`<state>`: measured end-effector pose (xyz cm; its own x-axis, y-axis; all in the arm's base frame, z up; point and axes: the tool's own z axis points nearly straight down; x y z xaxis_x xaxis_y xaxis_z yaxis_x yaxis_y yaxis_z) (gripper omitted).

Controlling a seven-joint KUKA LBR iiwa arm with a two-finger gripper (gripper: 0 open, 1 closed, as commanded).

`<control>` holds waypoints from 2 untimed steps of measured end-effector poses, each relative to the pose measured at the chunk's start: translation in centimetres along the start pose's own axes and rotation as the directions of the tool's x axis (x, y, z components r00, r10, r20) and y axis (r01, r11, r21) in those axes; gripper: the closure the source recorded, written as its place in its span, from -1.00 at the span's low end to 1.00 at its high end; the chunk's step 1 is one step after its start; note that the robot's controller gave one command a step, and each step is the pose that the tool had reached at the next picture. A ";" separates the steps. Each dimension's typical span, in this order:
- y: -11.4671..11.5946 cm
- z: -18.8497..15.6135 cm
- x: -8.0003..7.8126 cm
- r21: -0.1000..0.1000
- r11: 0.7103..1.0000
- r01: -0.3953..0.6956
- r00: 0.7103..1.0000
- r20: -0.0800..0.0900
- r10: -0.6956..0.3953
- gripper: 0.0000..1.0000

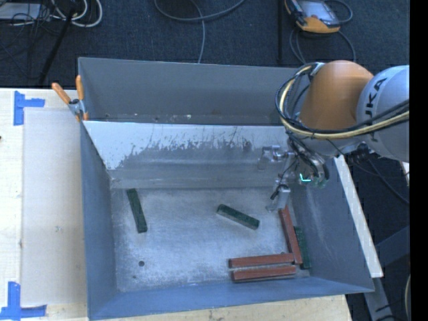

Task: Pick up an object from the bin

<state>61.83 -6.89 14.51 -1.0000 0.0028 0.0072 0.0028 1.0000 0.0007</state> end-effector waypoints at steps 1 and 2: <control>5.2 7.8 1.2 0.000 0.989 0.150 0.989 0.002 -0.150 -1.00; 5.0 7.1 0.9 0.004 0.989 0.149 0.989 0.011 -0.149 1.00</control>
Offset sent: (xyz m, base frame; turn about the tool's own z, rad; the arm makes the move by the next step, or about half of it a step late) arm -0.0116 0.0501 -0.0751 -0.1489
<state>60.90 -1.91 7.38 -0.9893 -0.1460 -0.0035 -0.1460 0.9893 -0.0020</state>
